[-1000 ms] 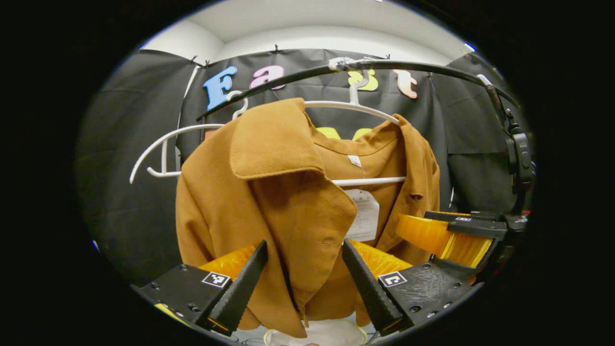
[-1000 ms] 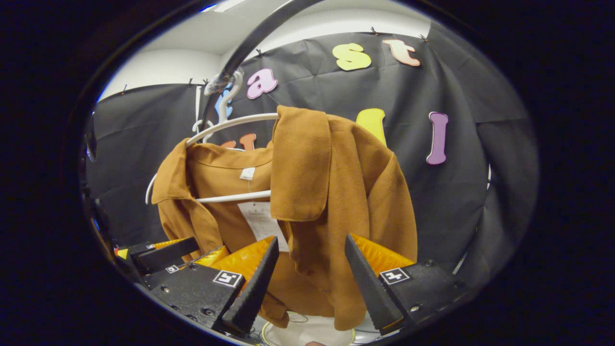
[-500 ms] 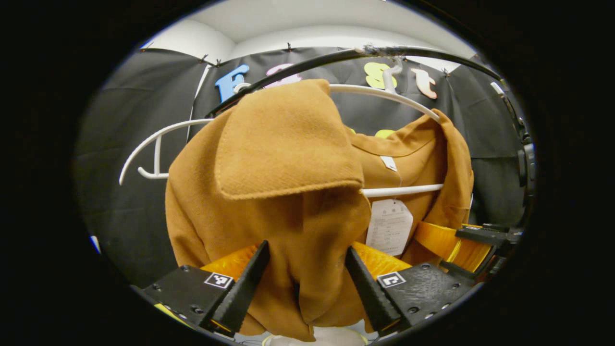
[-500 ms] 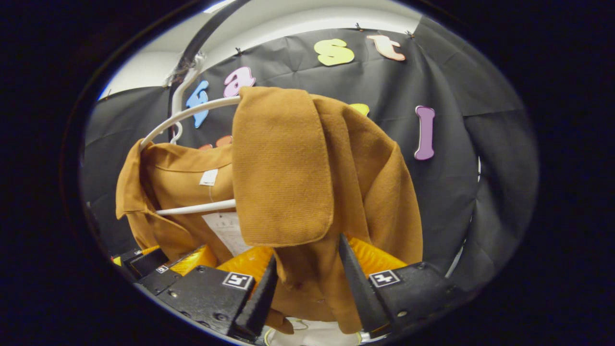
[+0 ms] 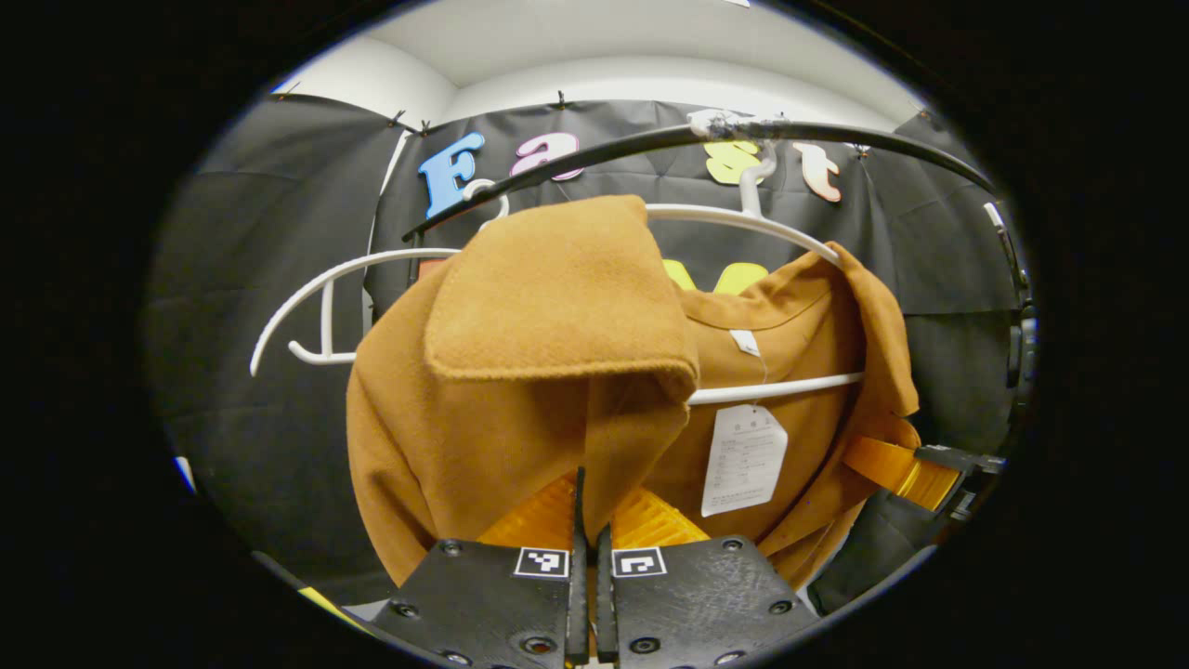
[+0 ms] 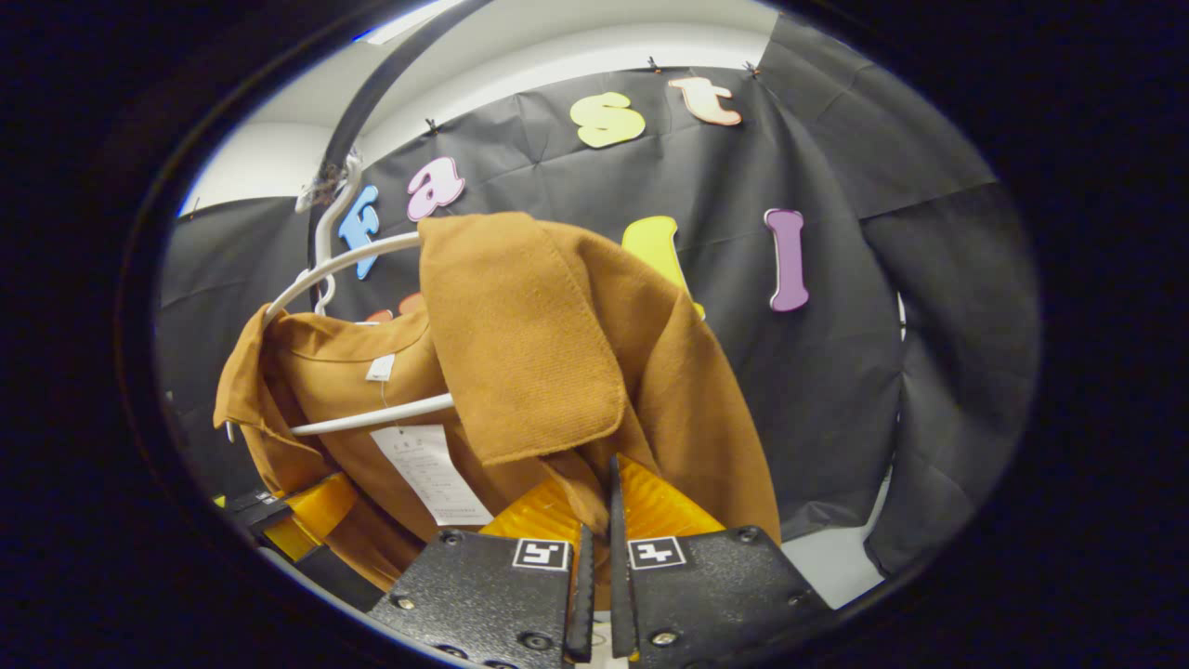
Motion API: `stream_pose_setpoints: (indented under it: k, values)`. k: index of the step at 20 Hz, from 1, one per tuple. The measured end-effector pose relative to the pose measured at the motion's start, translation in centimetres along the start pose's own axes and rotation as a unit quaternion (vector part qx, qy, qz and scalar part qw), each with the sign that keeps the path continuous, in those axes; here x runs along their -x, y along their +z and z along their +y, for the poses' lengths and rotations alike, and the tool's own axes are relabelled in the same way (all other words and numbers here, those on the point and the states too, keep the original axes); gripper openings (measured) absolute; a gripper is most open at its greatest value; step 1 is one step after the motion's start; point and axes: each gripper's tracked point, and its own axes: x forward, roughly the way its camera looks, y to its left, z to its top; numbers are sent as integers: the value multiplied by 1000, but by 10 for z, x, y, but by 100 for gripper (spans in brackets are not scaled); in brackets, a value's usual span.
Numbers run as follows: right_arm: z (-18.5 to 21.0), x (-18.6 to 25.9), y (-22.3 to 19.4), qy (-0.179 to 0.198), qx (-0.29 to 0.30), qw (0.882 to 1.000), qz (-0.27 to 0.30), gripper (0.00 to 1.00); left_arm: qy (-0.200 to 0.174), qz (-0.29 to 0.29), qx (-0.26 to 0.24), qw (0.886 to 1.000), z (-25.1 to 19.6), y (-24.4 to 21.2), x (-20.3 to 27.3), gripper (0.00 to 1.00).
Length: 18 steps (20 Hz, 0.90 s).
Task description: Grasp the clothes on the hanger with both hands and then place them into the laundry hamper below.
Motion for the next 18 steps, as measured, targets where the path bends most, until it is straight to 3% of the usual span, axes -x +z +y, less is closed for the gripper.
stream_pose_setpoints:
  k: [4, 10, 11, 13, 14, 15, 18]
  values:
    - [-7, 17, 15, 6, -32, 999, -21, 9, -4, -5, 4, 1000, 0, 10, 19, 3]
    - [-23, 27, 30, 8, -92, 995, -27, 9, 25, -34, 38, 998, 27, 42, 38, 3]
    - [-26, 29, 34, 10, -100, 994, -32, 9, 30, -37, 43, 998, 36, 41, 29, 7]
    - [-29, 31, 42, 18, -126, 991, -35, 8, 31, -41, 51, 997, 41, 50, 46, 1]
    - [-30, 29, 44, 24, -139, 990, -32, 9, 31, -42, 56, 997, 44, 51, 48, 6]
    - [-30, 25, 47, 31, -152, 987, -30, 7, 27, -40, 63, 997, 45, 52, 51, 1]
    - [-35, 20, 62, 45, -192, 980, -31, 9, 34, -52, 66, 996, 59, 66, 53, 1]
